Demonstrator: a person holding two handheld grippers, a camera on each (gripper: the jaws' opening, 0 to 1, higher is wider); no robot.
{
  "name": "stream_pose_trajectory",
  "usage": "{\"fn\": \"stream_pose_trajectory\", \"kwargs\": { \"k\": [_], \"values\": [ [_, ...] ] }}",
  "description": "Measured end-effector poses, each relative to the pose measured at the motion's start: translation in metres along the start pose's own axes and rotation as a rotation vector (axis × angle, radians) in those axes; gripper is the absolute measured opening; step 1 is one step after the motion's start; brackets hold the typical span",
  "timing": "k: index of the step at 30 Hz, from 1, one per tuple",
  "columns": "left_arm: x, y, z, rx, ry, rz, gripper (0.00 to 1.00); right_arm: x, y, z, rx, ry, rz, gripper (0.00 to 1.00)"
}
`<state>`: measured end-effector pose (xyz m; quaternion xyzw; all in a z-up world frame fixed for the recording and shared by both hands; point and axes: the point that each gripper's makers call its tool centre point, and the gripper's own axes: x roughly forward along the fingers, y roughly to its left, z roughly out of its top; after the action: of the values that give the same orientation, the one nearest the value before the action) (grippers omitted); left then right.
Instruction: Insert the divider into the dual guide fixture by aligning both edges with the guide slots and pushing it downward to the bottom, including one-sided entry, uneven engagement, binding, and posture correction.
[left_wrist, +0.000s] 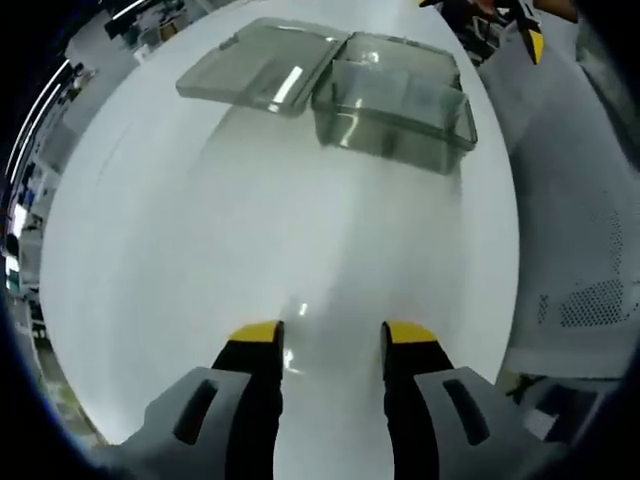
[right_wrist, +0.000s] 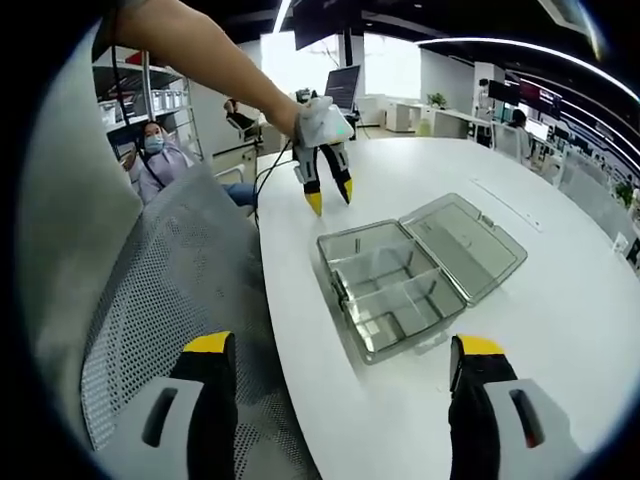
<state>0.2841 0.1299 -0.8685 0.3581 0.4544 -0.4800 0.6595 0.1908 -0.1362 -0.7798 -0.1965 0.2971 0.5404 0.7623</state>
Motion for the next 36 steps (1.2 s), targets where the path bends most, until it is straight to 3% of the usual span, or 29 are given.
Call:
{"fn": "stream_pose_trajectory", "kwargs": {
  "k": [7,36],
  "values": [
    [-0.0015,0.0011,-0.009,0.032,0.051,-0.027,0.36,-0.0002,0.0008,-0.0004,0.003,-0.002,0.002,0.87],
    [0.0,0.0007,-0.0027,0.078,0.087,-0.044,0.28,0.0031,0.0036,-0.0018,0.007,0.005,0.002,0.86]
  ]
}}
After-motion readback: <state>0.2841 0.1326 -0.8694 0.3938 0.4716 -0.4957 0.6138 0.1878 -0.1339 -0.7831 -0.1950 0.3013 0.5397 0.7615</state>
